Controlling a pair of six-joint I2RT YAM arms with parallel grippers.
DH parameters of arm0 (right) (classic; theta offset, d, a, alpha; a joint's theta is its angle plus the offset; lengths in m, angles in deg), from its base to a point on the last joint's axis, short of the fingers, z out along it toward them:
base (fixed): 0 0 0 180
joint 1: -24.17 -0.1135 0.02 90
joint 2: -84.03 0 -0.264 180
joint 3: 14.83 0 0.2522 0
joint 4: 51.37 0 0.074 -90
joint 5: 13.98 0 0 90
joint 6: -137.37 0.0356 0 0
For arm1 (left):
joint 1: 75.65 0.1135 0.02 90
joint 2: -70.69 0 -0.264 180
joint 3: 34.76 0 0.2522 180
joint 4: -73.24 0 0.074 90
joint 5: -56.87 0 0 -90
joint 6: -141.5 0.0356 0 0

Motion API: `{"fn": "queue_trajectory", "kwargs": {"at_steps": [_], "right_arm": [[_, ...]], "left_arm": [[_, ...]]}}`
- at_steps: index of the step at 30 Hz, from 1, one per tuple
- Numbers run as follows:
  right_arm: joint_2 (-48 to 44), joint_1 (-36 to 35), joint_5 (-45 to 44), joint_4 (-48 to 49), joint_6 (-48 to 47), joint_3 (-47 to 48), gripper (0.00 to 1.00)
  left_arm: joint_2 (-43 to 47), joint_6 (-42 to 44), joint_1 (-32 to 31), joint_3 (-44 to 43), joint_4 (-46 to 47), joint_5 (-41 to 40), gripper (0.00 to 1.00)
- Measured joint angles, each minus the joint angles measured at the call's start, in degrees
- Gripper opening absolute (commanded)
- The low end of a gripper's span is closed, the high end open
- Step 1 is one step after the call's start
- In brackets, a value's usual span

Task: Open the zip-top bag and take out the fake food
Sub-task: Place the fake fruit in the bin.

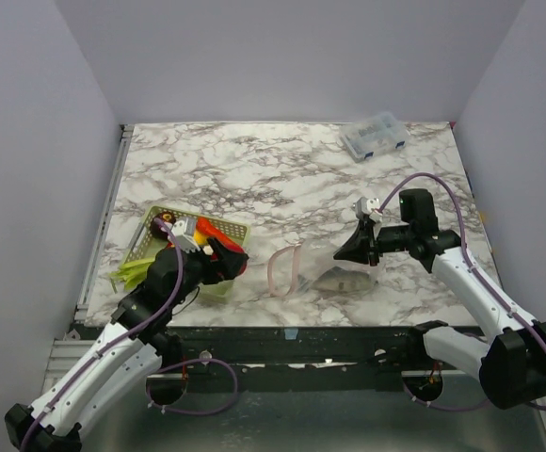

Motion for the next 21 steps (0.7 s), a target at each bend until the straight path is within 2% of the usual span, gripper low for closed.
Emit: {"fn": "queue_trajectory", "kwargs": {"at_steps": [8,12,14,17,21], "right_arm": [[0.00,0.00,0.07,0.20,-0.02,-0.59,0.06],[-0.02,0.00,0.09,0.33,-0.02,-0.61,0.06],[-0.02,0.00,0.11,0.35,-0.04,-0.68,0.06],[-0.04,0.00,0.11,0.37,-0.04,-0.79,0.06],[-0.04,0.00,0.11,0.35,-0.04,-0.81,0.07]], "left_arm": [[-5.73,2.12,3.65,-6.21,-9.38,-8.79,0.00],[-11.52,1.49,3.93,-9.35,-15.02,-13.70,0.02],[-14.29,0.57,4.00,-10.29,-17.25,-15.76,0.23],[-15.91,-0.68,4.02,-10.51,-19.98,-17.73,0.35],[-16.15,-1.44,4.02,-10.54,-21.59,-18.49,0.60]]}}
